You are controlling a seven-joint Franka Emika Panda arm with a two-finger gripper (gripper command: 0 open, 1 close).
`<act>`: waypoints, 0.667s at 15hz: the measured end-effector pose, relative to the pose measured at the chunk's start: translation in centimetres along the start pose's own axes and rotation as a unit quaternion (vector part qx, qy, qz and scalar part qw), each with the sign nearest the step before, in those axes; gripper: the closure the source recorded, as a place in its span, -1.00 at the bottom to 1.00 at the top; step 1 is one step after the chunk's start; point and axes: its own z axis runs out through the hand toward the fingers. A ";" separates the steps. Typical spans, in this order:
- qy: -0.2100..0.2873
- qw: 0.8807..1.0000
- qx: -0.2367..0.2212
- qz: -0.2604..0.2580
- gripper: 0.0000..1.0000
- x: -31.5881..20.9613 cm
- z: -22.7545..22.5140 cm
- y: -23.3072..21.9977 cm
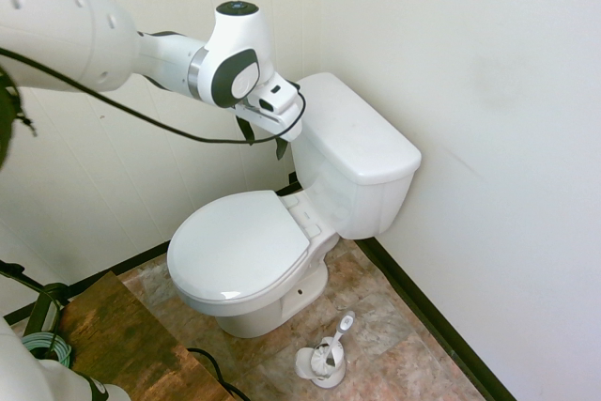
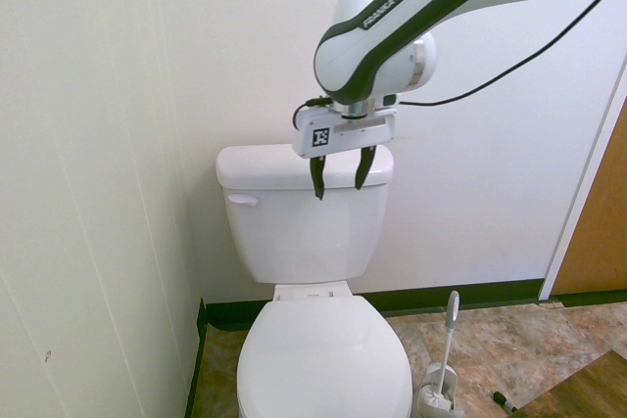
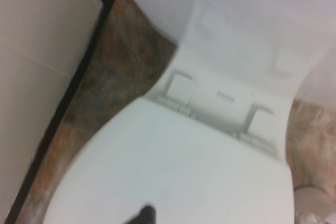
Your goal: Flush the toilet
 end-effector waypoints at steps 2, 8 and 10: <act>0.002 1.000 0.011 -0.008 -1.00 0.9 0.7 -3.6; -0.005 0.999 0.028 -0.033 1.00 0.0 0.5 -10.5; -0.009 0.999 0.032 -0.034 1.00 0.0 1.1 -11.4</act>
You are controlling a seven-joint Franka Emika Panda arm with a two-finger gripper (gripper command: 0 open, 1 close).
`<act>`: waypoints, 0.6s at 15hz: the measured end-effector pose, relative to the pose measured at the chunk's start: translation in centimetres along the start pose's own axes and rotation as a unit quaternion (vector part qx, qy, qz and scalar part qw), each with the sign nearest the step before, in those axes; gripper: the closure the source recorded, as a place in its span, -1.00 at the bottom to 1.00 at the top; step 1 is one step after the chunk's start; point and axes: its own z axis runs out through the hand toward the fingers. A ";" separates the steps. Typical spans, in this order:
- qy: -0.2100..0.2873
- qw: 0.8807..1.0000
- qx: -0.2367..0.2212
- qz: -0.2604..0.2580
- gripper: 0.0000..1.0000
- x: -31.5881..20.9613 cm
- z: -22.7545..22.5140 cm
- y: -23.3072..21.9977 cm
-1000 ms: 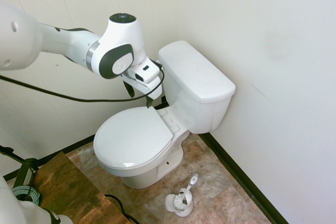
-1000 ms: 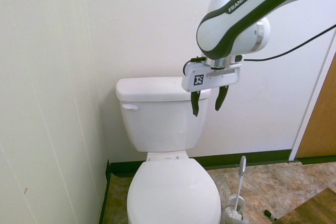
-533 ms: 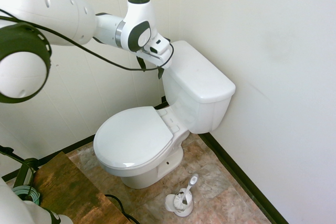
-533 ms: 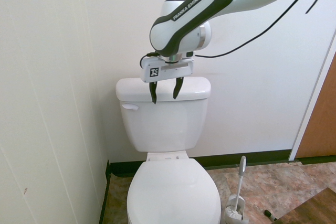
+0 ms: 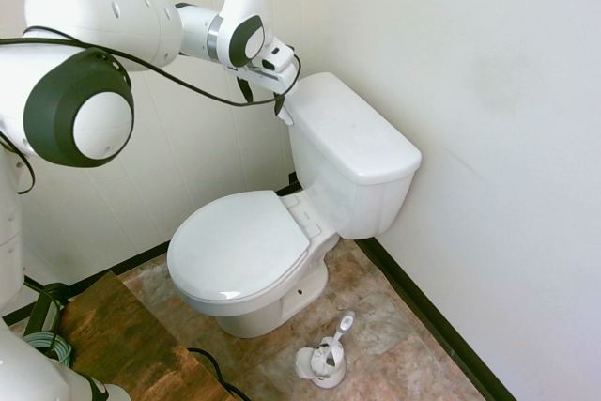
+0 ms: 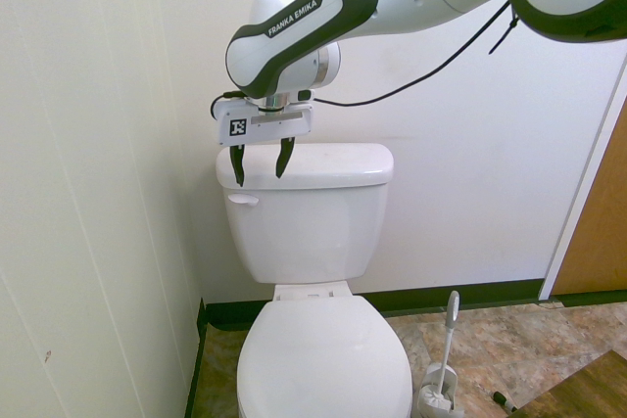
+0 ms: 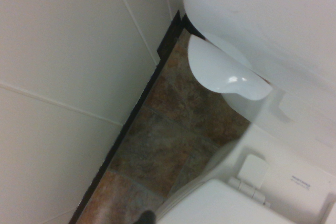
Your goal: Flush the toilet
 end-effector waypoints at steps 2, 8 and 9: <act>-0.001 1.000 0.002 -0.001 1.00 0.4 1.0 -0.4; 0.006 1.000 0.018 -0.008 1.00 2.3 2.5 -1.6; 0.007 1.000 0.021 -0.008 1.00 2.6 2.7 -1.8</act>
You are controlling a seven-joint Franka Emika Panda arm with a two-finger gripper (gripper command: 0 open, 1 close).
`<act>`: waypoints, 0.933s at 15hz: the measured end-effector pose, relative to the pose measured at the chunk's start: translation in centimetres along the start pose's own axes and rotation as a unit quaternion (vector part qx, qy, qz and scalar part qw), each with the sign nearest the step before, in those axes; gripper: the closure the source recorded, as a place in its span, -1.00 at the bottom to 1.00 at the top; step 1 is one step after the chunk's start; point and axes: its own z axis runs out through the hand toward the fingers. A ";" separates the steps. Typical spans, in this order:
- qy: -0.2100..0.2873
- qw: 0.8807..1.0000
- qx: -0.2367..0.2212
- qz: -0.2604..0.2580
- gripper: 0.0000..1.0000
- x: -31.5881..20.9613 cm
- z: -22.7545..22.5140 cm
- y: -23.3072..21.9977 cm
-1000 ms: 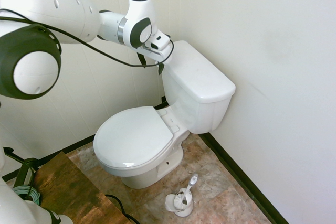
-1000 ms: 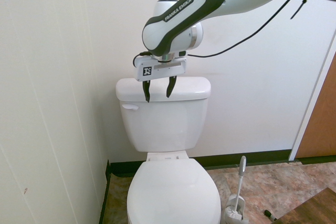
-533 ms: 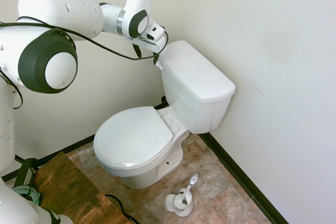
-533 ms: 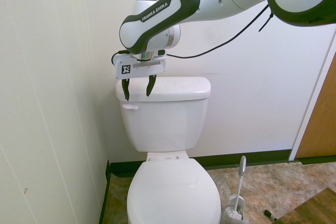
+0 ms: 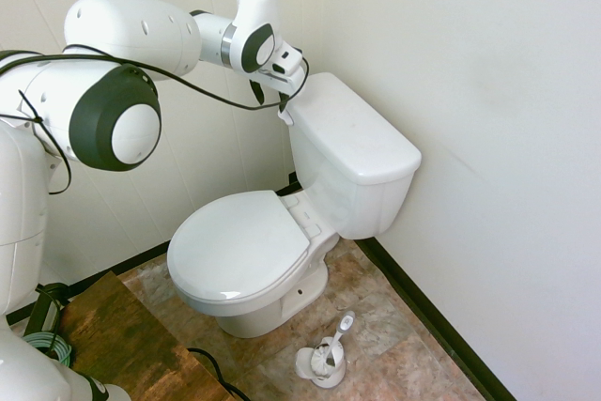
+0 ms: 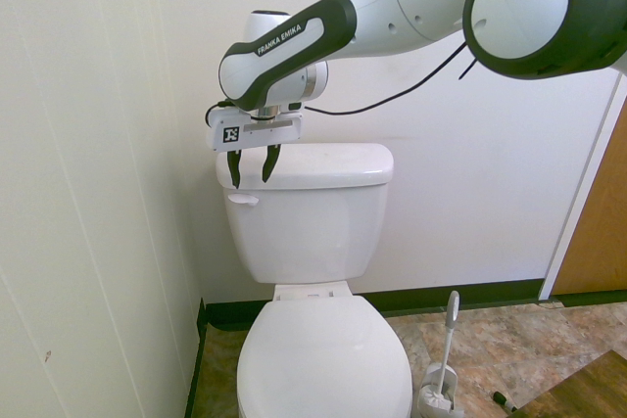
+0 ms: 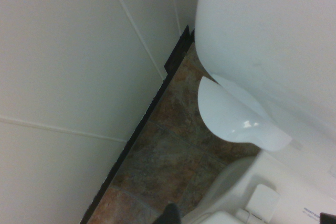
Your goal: Flush the toilet
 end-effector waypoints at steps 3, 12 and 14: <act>0.003 1.000 0.014 0.001 1.00 0.9 0.7 -0.7; 0.011 0.999 0.039 0.008 1.00 2.8 3.2 -2.0; 0.010 0.999 0.040 0.007 1.00 2.7 3.6 -2.1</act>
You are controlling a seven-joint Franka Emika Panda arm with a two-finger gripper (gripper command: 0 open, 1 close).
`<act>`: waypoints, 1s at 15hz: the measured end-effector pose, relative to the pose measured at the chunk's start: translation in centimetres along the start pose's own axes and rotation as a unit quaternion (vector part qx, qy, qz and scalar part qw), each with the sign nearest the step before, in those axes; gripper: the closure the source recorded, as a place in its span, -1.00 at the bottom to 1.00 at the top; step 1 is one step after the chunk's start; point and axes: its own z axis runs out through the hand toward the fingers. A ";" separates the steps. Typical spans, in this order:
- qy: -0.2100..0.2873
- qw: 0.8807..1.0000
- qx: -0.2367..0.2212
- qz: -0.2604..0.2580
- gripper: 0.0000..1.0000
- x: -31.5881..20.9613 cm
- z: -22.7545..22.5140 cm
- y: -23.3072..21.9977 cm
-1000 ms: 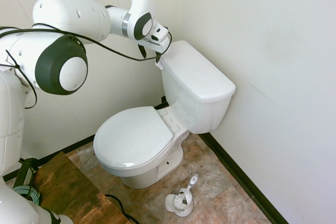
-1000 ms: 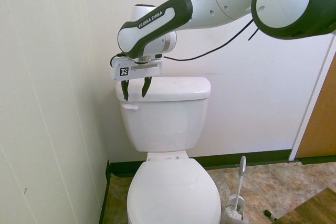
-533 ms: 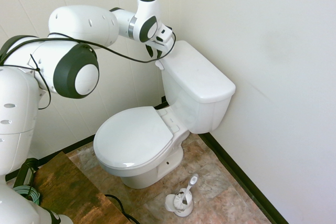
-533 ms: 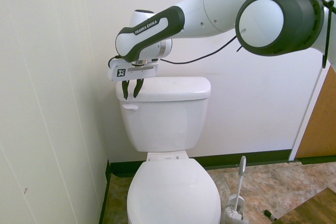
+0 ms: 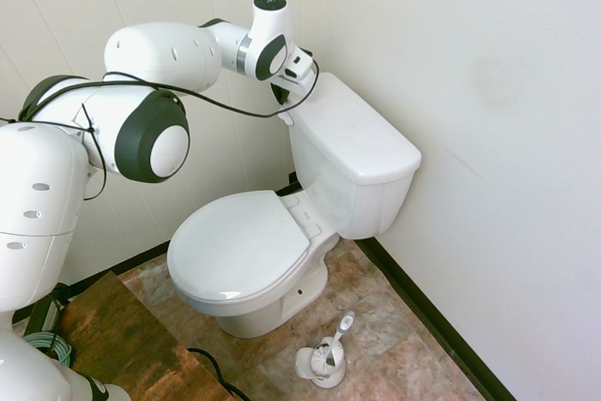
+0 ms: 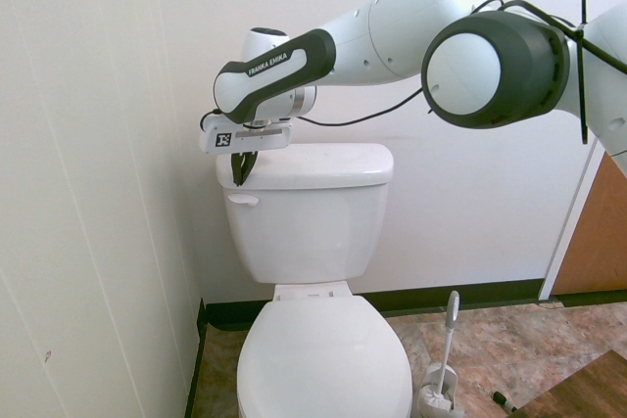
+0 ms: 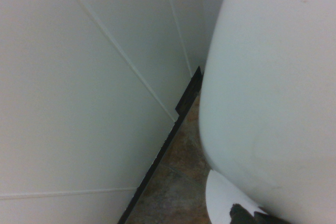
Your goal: Flush the toilet
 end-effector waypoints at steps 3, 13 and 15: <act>-0.006 1.000 -0.006 0.001 1.00 -0.2 1.7 0.4; -0.010 1.000 -0.021 -0.002 1.00 -0.7 5.7 0.4; -0.011 1.000 -0.024 -0.003 1.00 -0.7 5.8 0.3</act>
